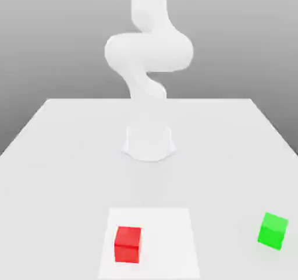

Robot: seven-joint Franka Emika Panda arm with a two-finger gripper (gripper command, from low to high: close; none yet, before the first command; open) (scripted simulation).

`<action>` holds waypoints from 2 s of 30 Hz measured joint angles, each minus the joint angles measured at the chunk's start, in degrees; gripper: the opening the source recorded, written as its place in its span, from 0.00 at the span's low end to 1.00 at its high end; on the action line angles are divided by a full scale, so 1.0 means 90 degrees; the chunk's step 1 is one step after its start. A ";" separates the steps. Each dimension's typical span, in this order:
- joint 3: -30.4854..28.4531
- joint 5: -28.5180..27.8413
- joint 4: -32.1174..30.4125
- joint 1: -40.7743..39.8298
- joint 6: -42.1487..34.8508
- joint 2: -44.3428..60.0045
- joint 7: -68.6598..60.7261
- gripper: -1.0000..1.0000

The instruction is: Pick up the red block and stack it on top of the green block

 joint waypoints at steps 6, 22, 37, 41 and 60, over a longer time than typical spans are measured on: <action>-0.0115 0.0026 -0.0453 -0.0028 0.0654 0.1424 -0.0053 0.50; -0.0329 0.0111 -0.1628 -0.0200 0.2348 0.5117 -0.0205 0.50; -0.0216 0.0223 -0.1570 -0.0301 0.3194 0.6220 -0.0293 0.00; -0.0197 0.0091 -0.1664 -0.0203 0.2503 0.5434 -0.0165 0.00; 0.1477 -0.0988 -0.0863 0.2423 0.2489 0.6289 0.1538 1.00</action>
